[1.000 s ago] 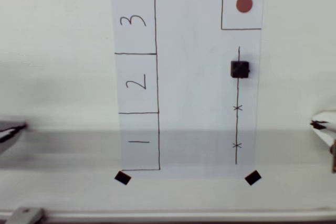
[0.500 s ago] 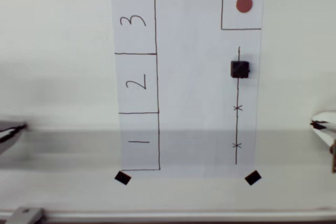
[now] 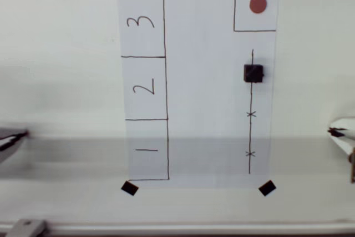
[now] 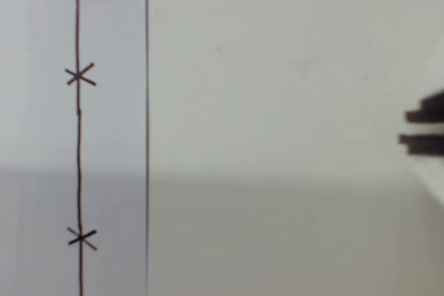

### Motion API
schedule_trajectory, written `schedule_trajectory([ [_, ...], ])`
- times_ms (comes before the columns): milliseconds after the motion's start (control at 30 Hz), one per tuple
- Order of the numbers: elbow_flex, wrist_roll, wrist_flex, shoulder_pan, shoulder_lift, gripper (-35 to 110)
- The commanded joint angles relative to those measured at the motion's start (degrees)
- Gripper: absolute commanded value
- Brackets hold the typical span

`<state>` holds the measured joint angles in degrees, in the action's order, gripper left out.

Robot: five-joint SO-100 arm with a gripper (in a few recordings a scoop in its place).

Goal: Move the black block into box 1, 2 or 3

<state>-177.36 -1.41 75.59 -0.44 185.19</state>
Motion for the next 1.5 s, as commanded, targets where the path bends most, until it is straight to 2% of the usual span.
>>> schedule_trajectory([
  [0,-0.6,0.0,1.3,-0.1,0.0,1],
  [333,-0.6,0.0,1.3,-0.2,0.0,2],
  [467,-0.6,-3.5,0.9,-1.1,0.0,0],
  [667,3.0,0.4,0.6,-0.6,-0.8,1],
  [1133,21.9,0.4,0.0,1.7,-22.9,6],
  [1467,36.5,-3.4,-2.6,6.0,-43.9,8],
])
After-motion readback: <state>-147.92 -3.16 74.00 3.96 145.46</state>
